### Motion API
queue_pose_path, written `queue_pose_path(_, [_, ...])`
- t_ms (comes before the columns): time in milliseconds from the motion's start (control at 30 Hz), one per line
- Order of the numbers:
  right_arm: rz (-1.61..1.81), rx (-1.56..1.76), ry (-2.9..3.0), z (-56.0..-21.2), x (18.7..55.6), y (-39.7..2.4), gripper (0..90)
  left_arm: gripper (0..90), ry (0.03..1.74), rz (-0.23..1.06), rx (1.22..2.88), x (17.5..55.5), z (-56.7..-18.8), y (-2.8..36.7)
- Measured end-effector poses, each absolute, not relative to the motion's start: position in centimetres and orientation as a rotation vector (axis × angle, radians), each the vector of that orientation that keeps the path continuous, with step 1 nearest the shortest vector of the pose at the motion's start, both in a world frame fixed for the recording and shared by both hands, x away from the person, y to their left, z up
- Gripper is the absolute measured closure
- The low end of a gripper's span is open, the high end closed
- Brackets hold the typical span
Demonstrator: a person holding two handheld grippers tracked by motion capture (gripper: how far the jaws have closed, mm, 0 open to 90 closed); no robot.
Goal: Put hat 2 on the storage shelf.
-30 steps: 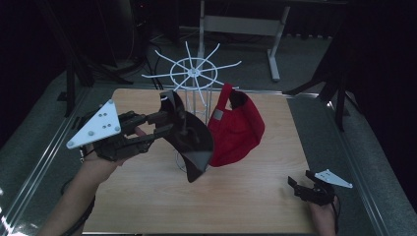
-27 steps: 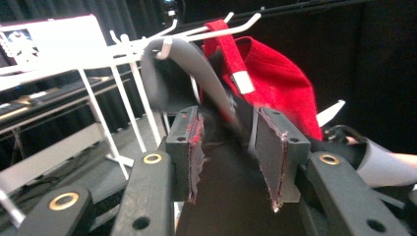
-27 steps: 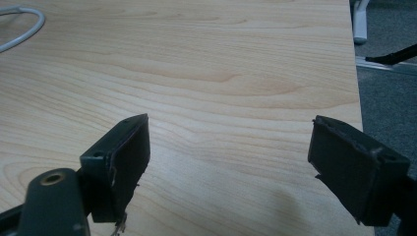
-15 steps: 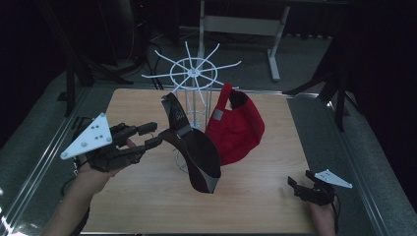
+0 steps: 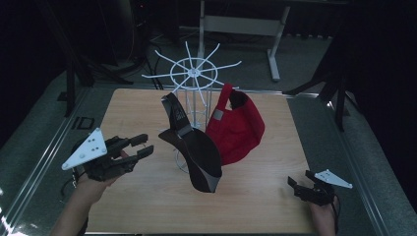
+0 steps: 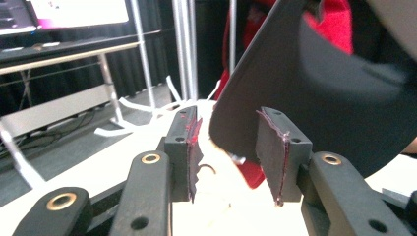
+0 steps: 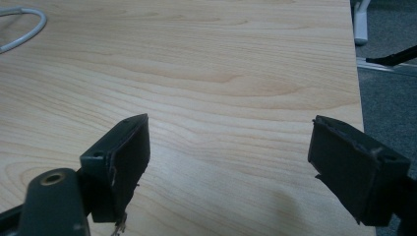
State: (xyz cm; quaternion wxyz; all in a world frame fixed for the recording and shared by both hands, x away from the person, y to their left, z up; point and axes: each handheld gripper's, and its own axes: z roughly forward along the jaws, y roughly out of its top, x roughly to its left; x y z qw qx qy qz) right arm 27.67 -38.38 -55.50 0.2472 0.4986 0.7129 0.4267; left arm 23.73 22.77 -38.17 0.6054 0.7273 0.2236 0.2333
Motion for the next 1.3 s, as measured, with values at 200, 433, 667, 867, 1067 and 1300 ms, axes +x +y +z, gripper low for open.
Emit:
queue_pose_path(200, [1.174,1.36,1.95,-55.5,27.7,-38.4,15.9,60.7,0.581,0.58,1.679,23.9,-41.0,23.7])
queue_pose_path(433, [1.175,1.359,1.947,-55.5,27.7,-38.4,15.9,60.7,0.664,0.568,1.704,24.4,-45.2,24.8])
queue_pose_path(667, [1.178,1.356,1.943,-55.5,27.7,-38.4,15.8,60.7,0.748,0.521,1.7,24.6,-49.1,25.9])
queue_pose_path(867, [1.171,1.355,1.945,-55.5,27.7,-38.4,15.9,60.7,0.785,0.487,1.726,24.6,-51.4,26.2])
queue_pose_path(1067, [1.175,1.358,1.946,-55.5,27.7,-38.4,15.9,60.8,0.797,0.469,1.739,24.4,-52.8,26.2])
queue_pose_path(1300, [1.175,1.357,1.941,-55.5,27.7,-38.4,15.9,60.8,0.805,0.459,1.759,24.1,-53.7,26.1])
